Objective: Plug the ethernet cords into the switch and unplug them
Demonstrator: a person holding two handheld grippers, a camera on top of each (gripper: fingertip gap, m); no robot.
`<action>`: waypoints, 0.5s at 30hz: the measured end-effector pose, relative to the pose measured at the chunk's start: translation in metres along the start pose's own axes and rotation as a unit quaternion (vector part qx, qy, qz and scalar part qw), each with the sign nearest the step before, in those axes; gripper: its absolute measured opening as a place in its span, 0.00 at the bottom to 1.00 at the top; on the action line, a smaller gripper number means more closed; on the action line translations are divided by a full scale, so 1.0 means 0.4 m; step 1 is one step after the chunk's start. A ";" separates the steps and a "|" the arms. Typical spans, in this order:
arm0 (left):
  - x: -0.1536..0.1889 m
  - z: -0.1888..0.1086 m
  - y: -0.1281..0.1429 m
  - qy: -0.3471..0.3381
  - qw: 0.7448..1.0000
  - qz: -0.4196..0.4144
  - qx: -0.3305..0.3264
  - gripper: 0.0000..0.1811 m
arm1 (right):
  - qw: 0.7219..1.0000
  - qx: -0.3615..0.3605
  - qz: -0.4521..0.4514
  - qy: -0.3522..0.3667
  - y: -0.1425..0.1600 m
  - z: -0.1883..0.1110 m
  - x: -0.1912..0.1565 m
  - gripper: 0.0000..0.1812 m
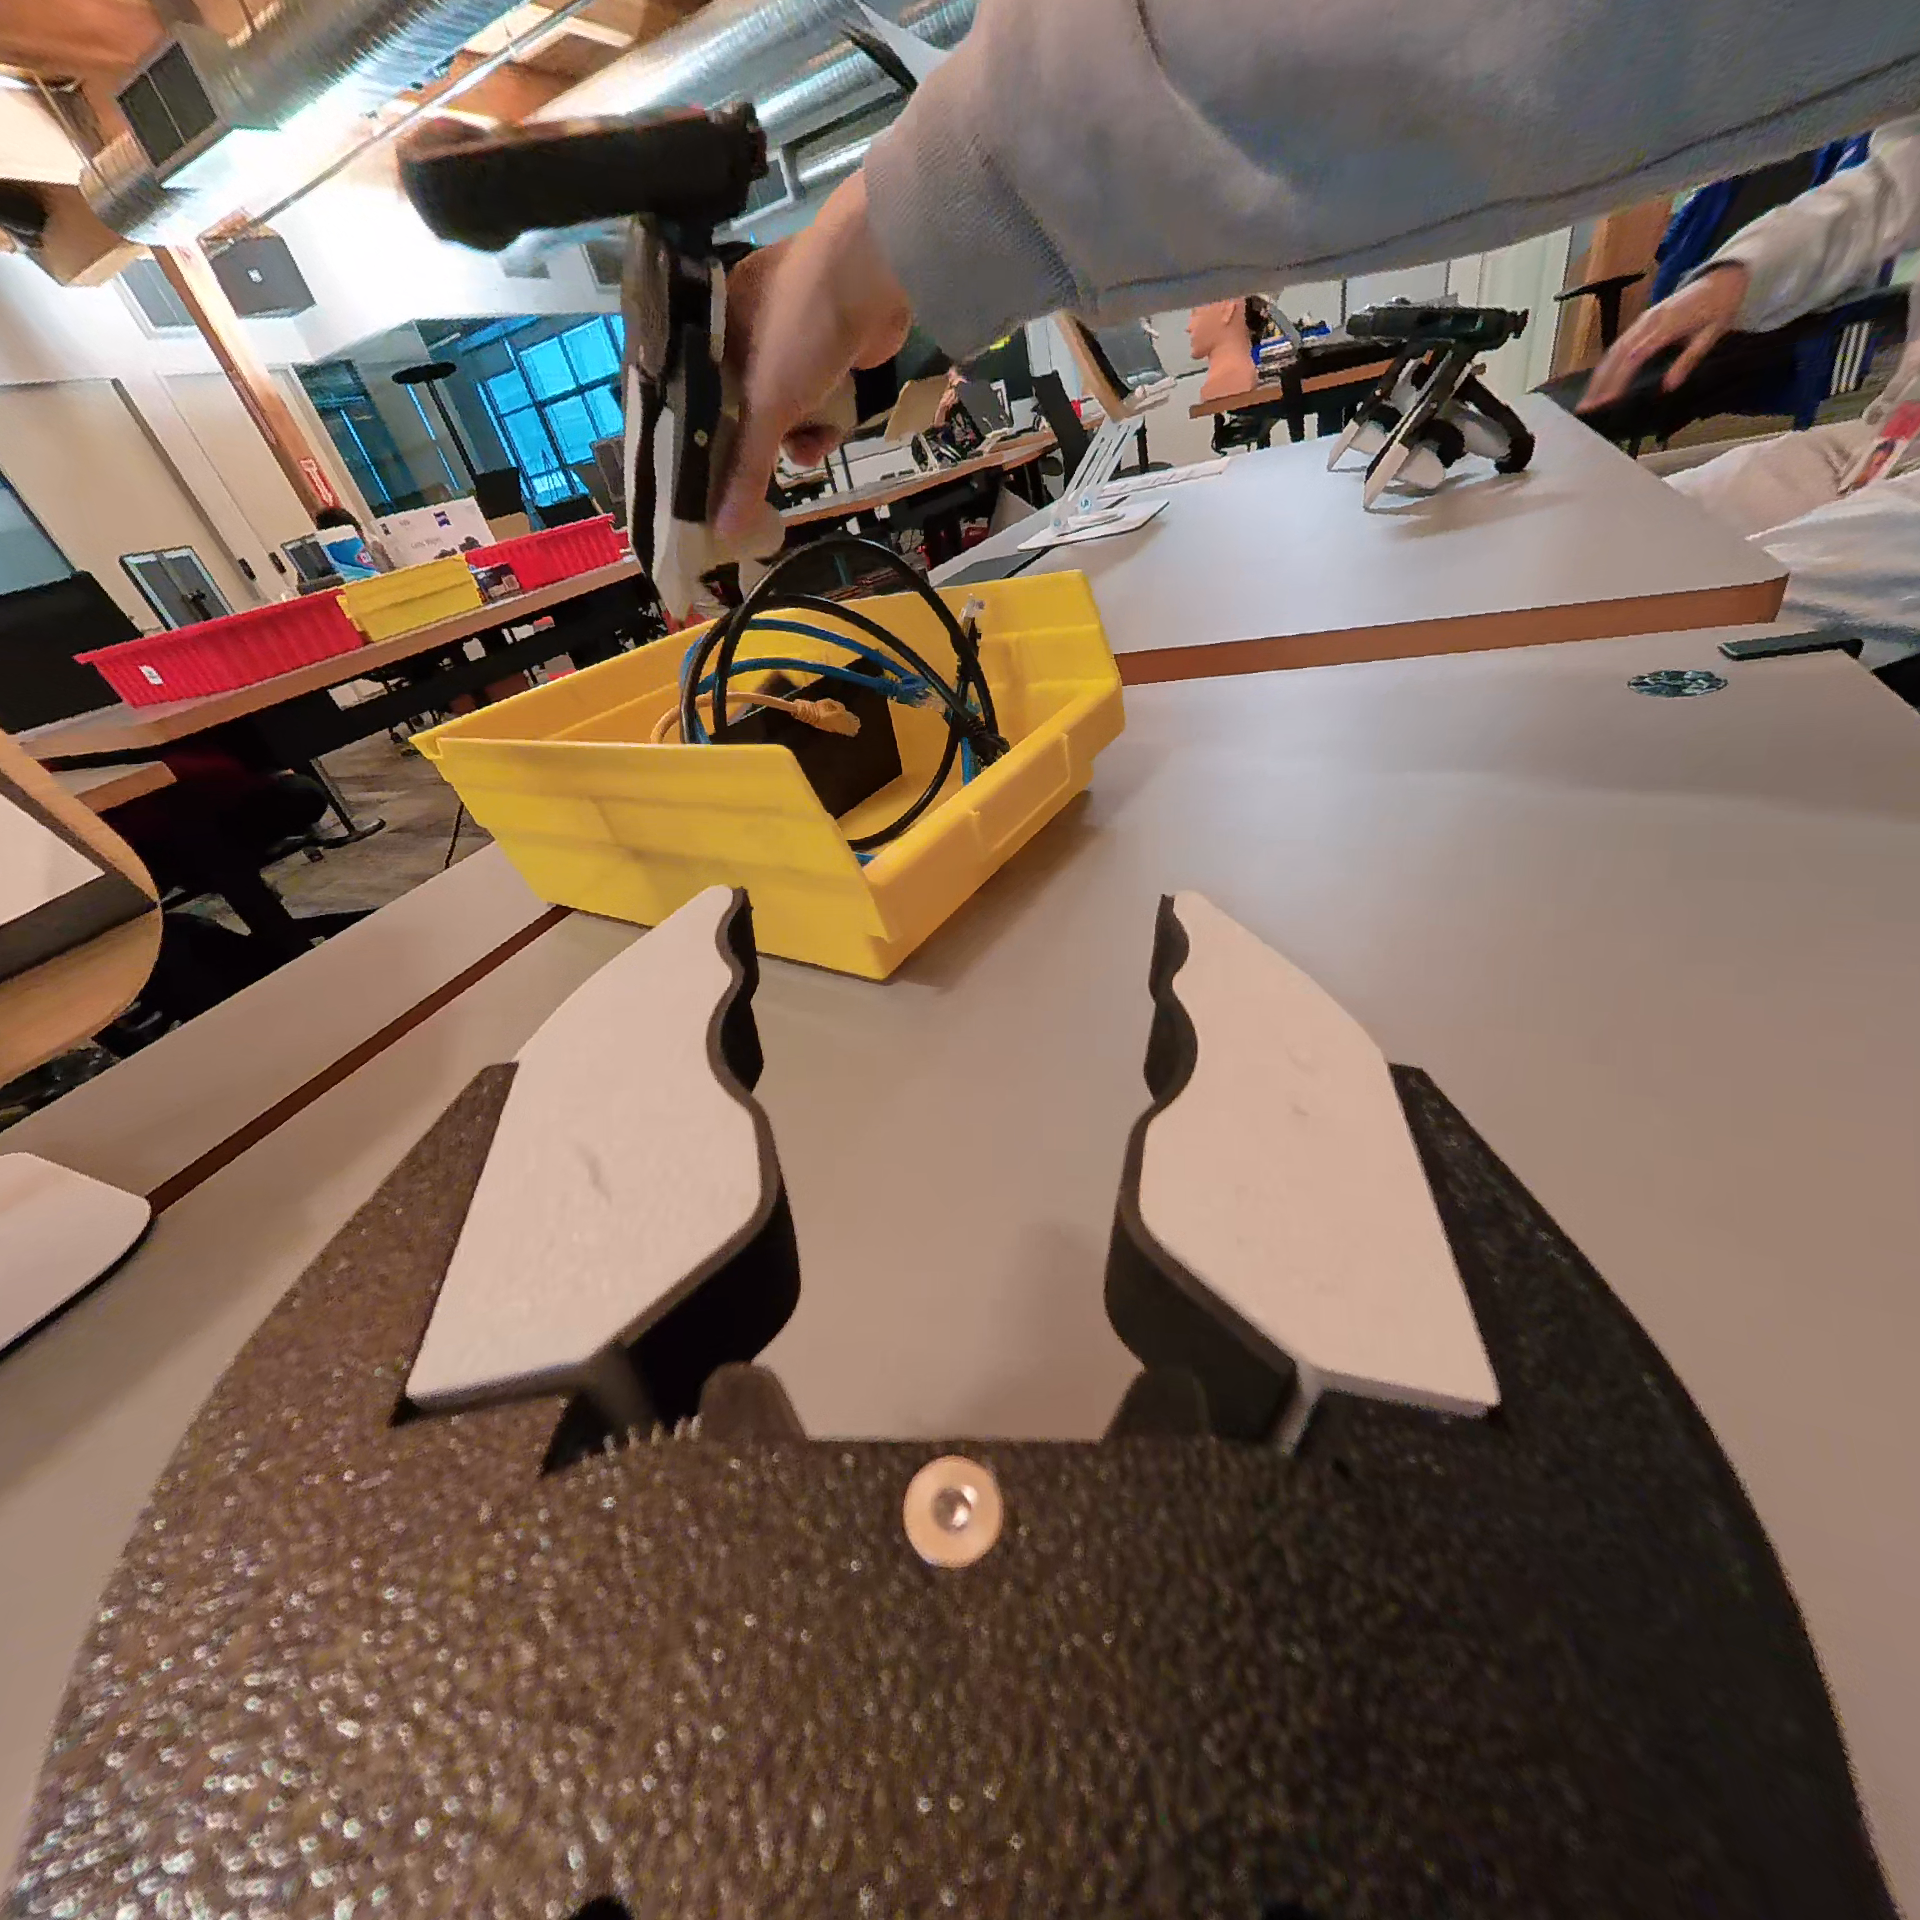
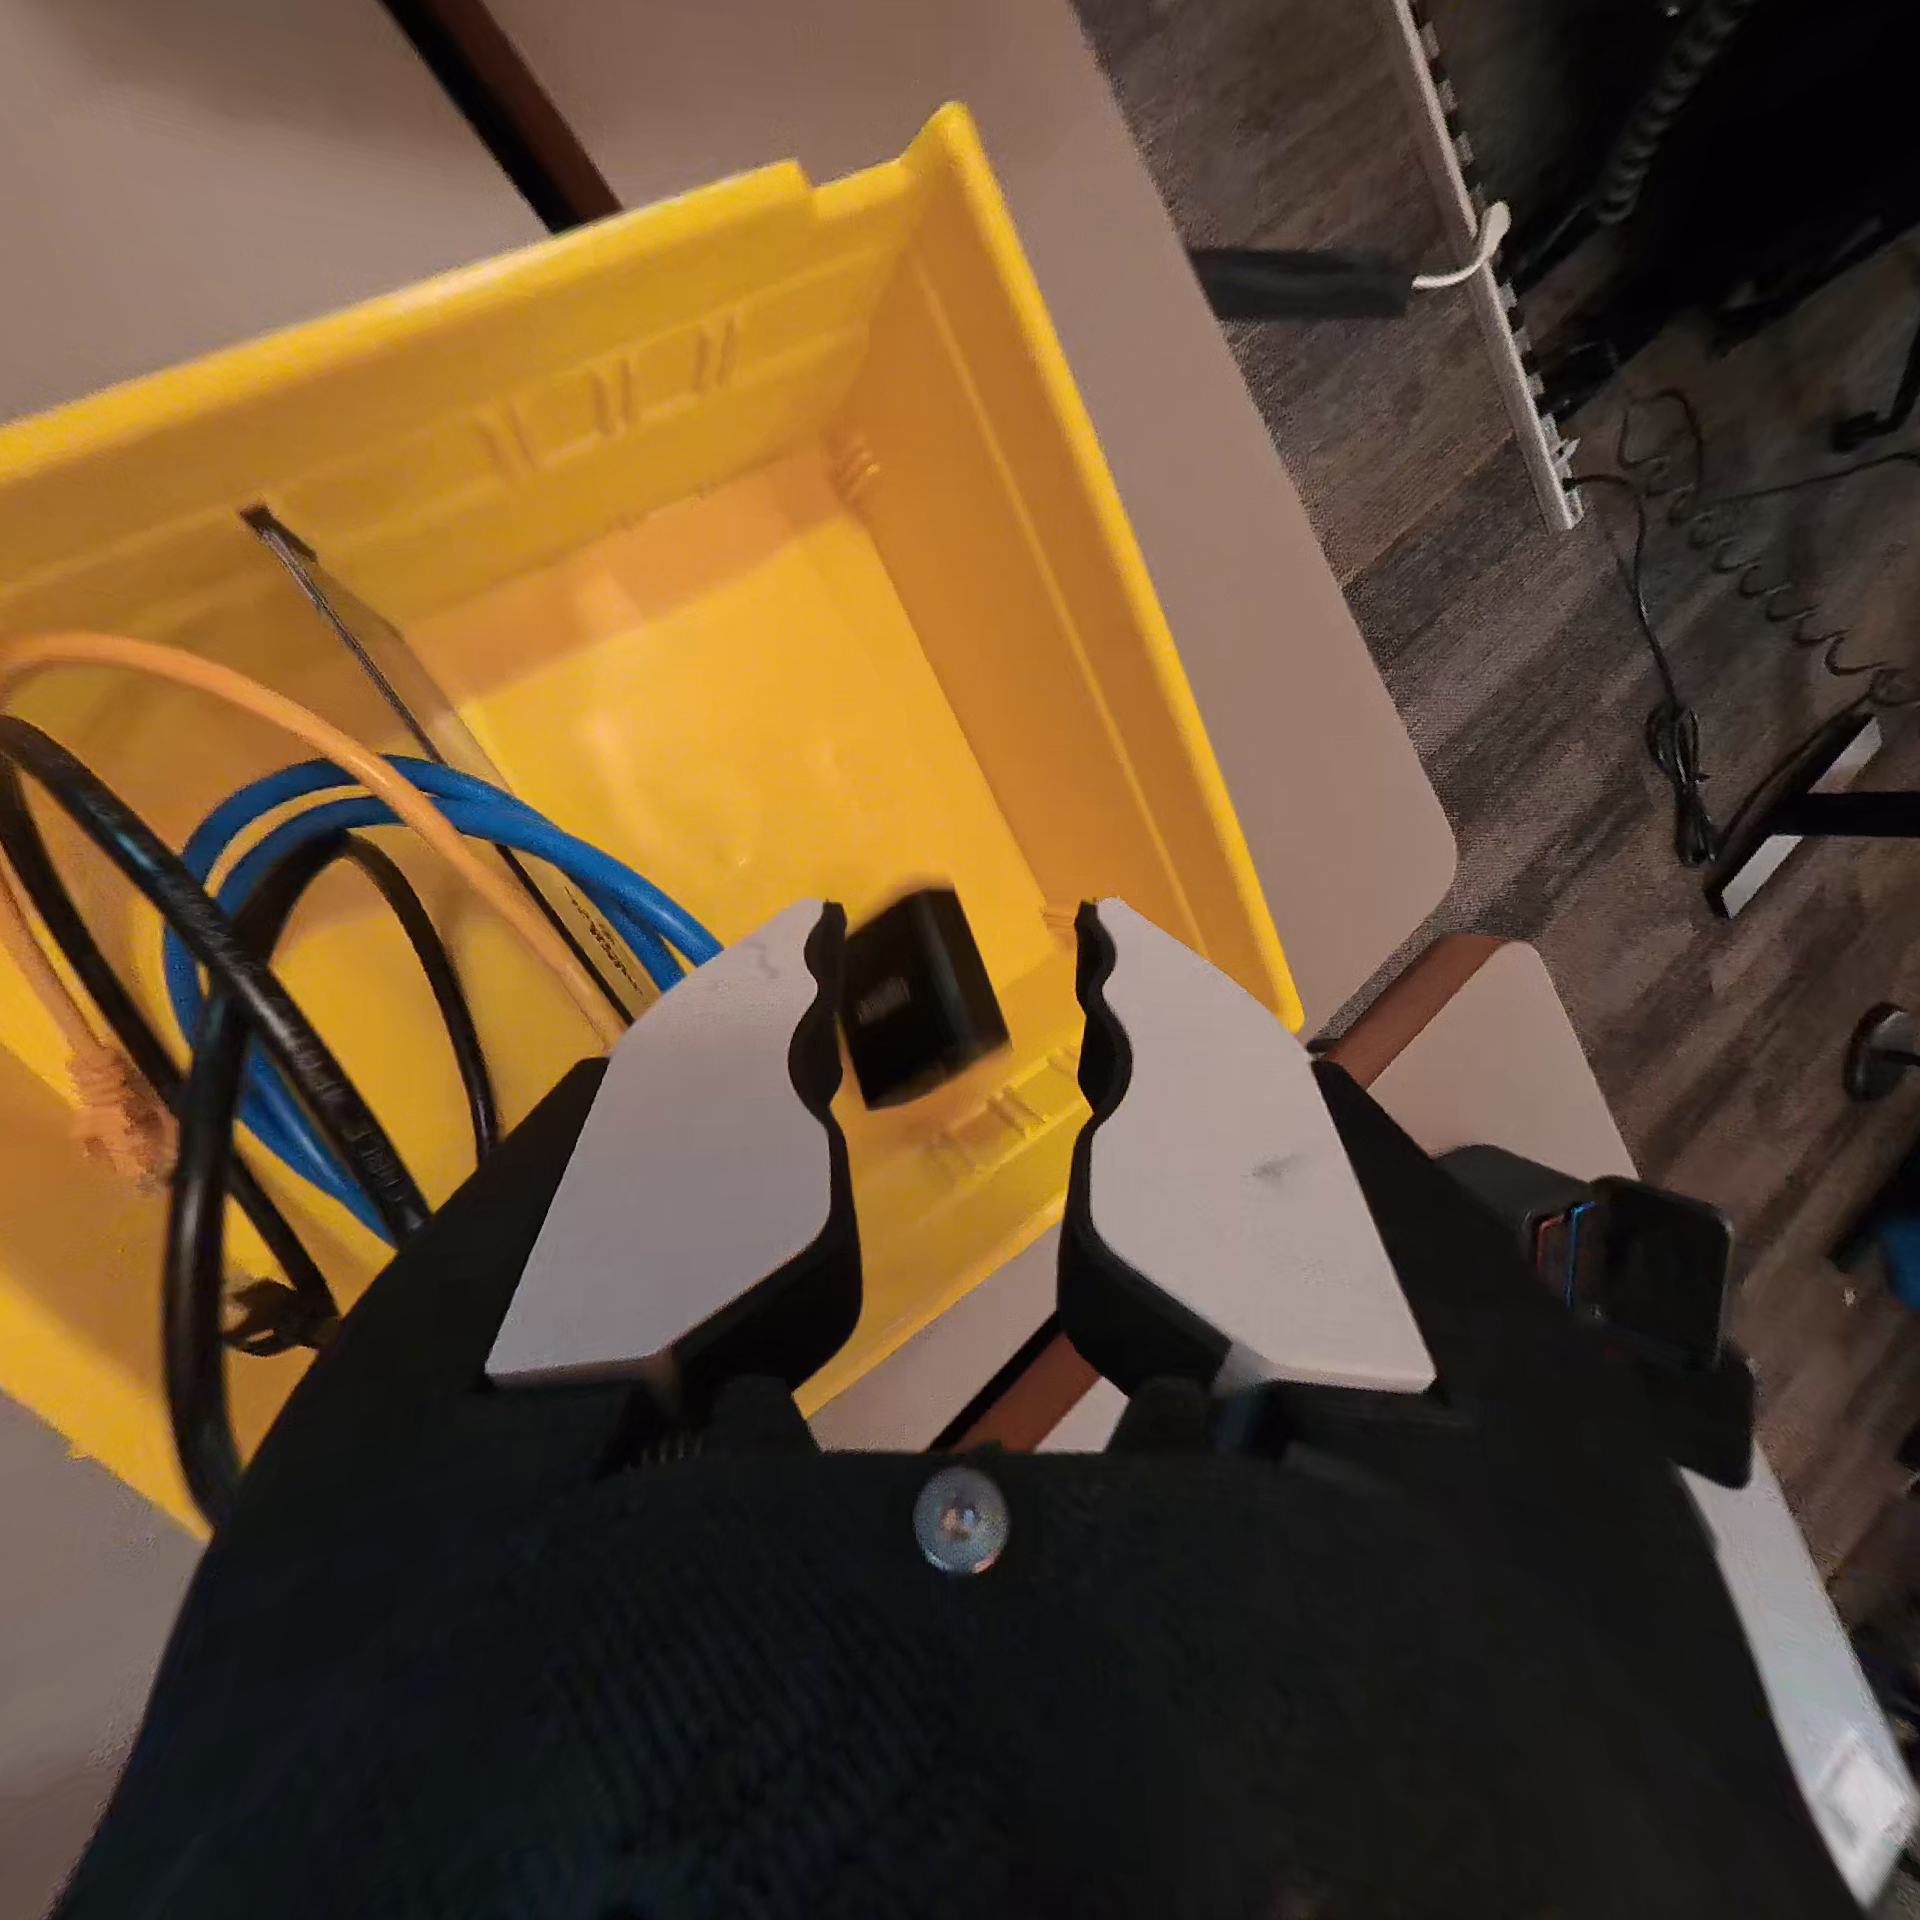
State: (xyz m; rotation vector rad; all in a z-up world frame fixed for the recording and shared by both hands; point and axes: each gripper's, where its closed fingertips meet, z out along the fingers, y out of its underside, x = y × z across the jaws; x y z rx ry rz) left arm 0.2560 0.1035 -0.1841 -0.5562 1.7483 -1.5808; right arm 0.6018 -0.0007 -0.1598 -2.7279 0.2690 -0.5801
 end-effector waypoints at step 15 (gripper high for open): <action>-0.013 0.010 0.028 -0.012 0.999 -0.025 -0.047 0.39 | 0.920 0.258 0.288 0.061 0.281 -0.321 -0.439 0.45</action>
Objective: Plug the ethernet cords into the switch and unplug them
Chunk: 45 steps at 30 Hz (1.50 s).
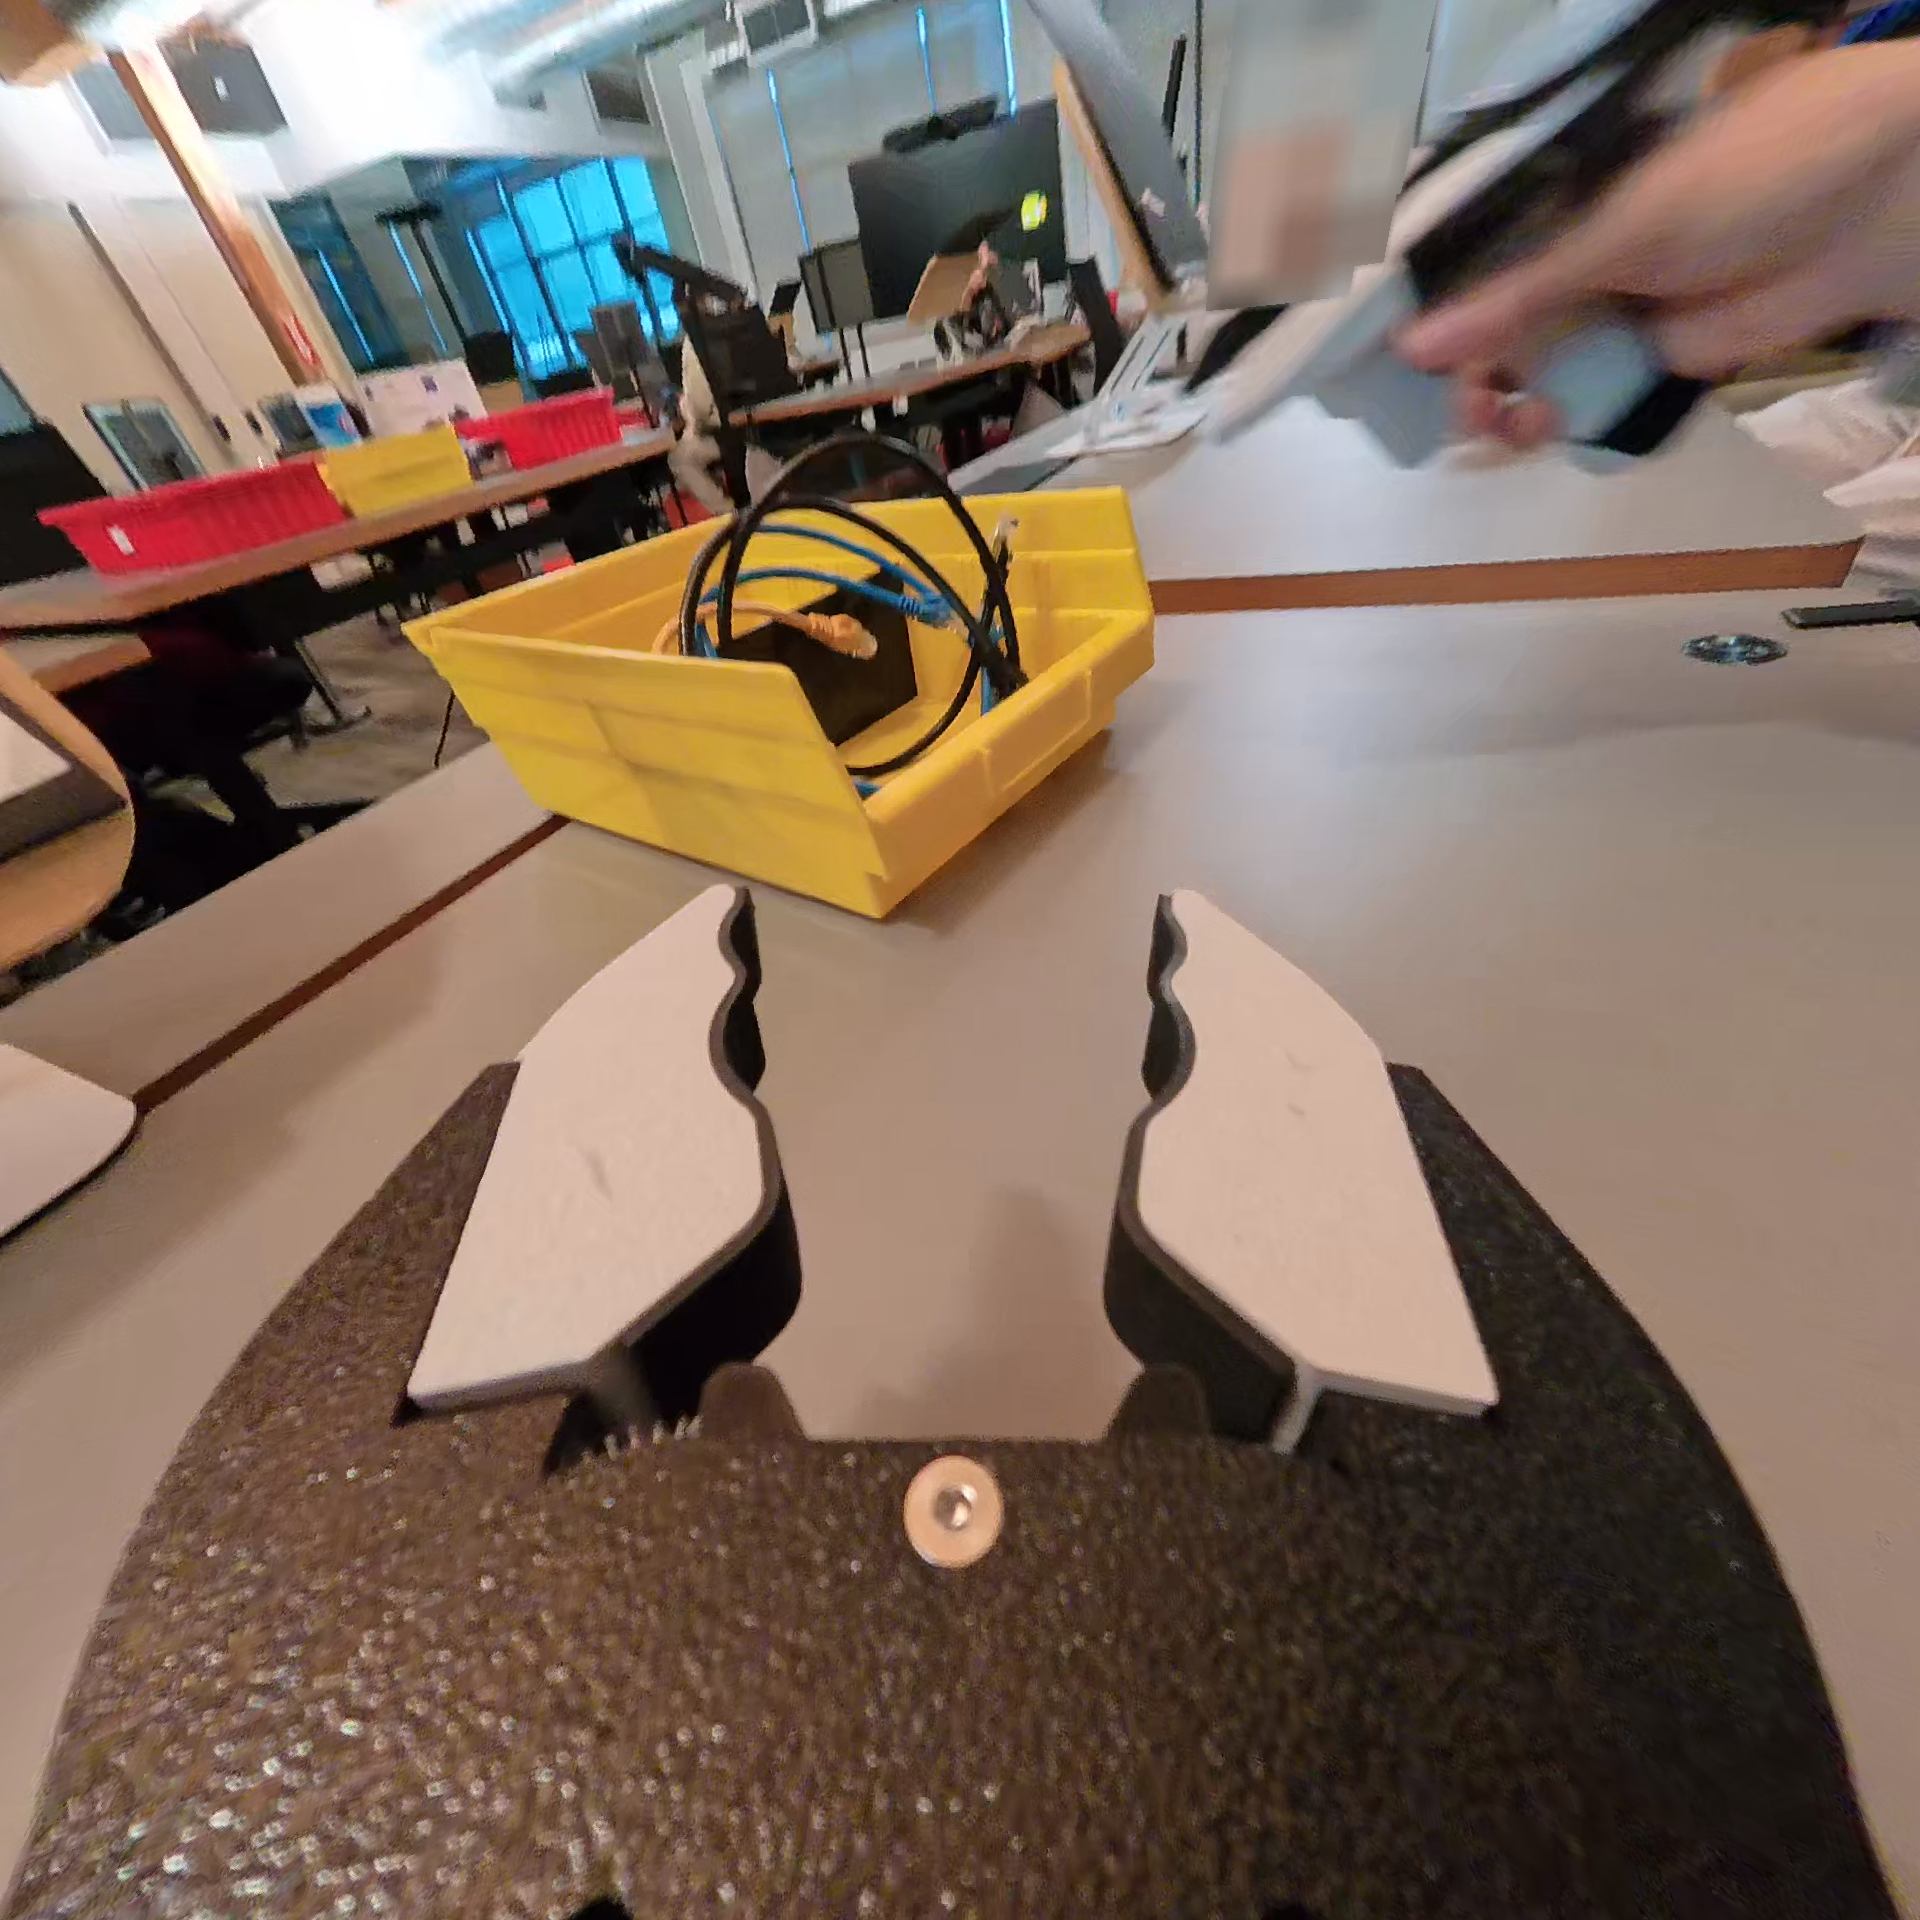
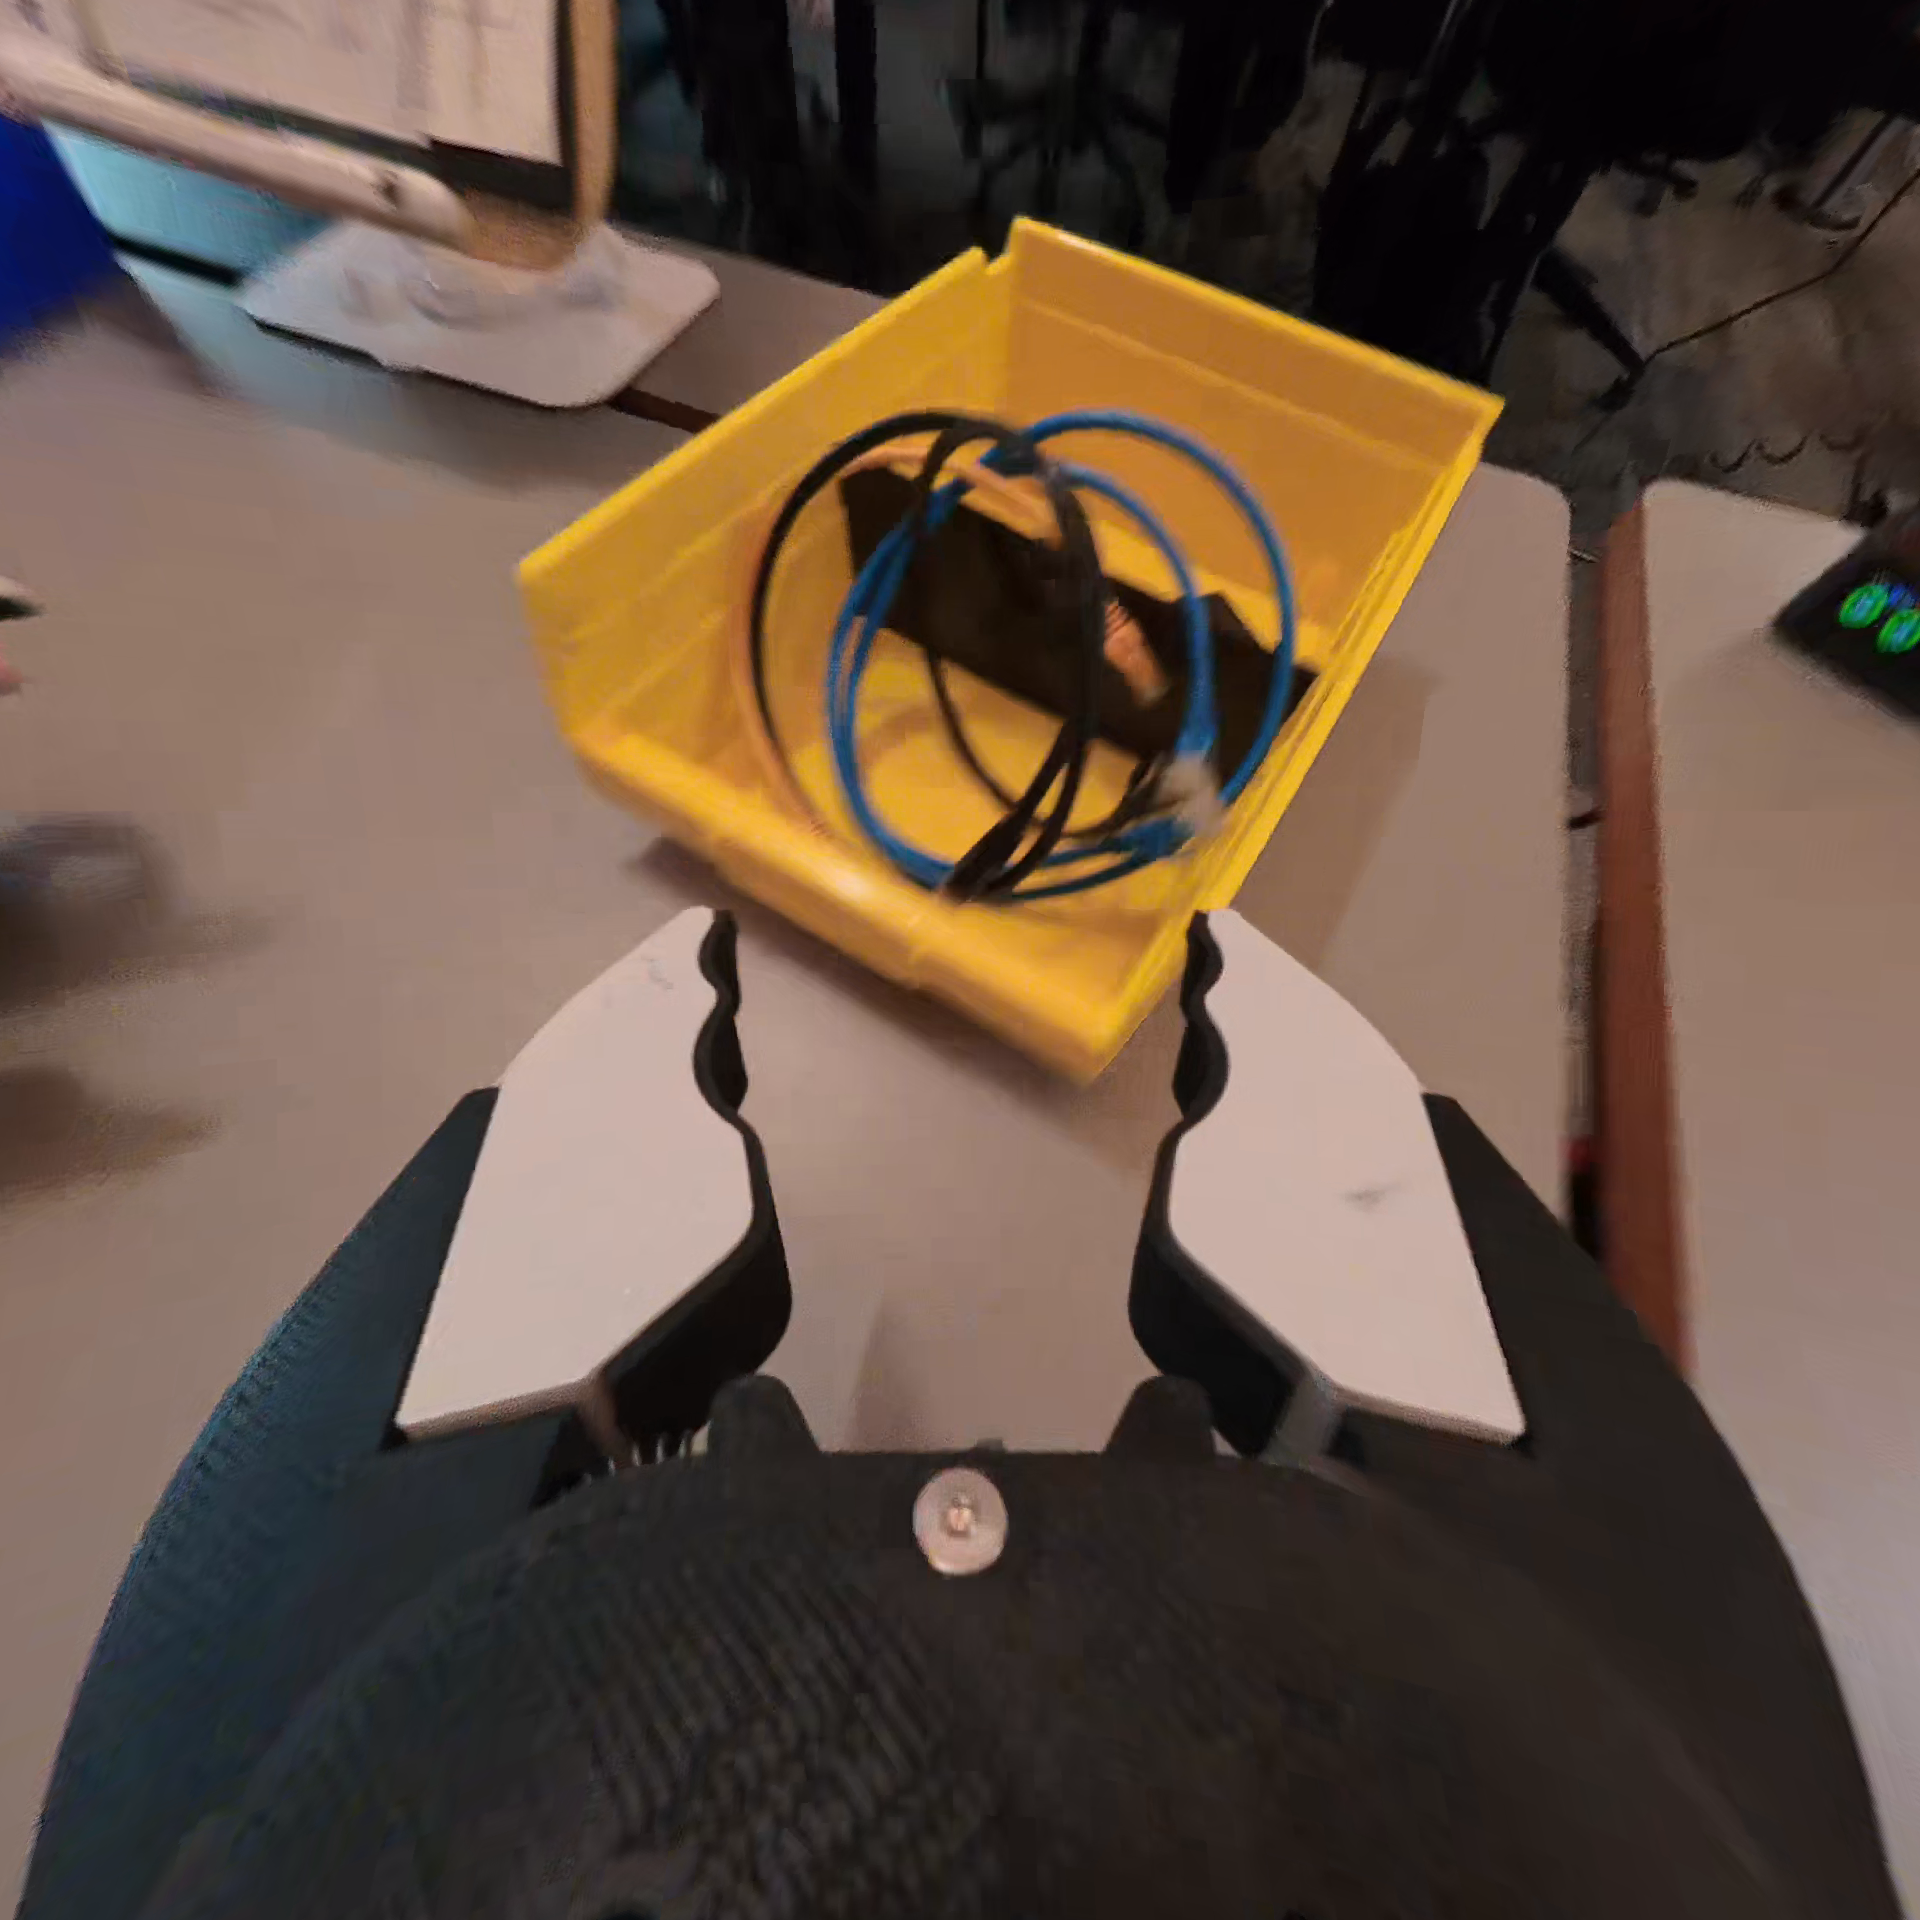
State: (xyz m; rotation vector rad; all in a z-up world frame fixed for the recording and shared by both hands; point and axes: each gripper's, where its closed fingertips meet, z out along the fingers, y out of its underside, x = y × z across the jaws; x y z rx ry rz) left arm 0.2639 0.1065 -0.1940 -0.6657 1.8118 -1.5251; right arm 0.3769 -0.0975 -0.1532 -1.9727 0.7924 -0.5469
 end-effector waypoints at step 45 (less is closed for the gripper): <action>-0.267 0.409 0.143 -0.126 0.901 -0.155 -0.384 0.13 | 0.989 0.071 0.073 0.105 0.255 -0.140 0.017 0.42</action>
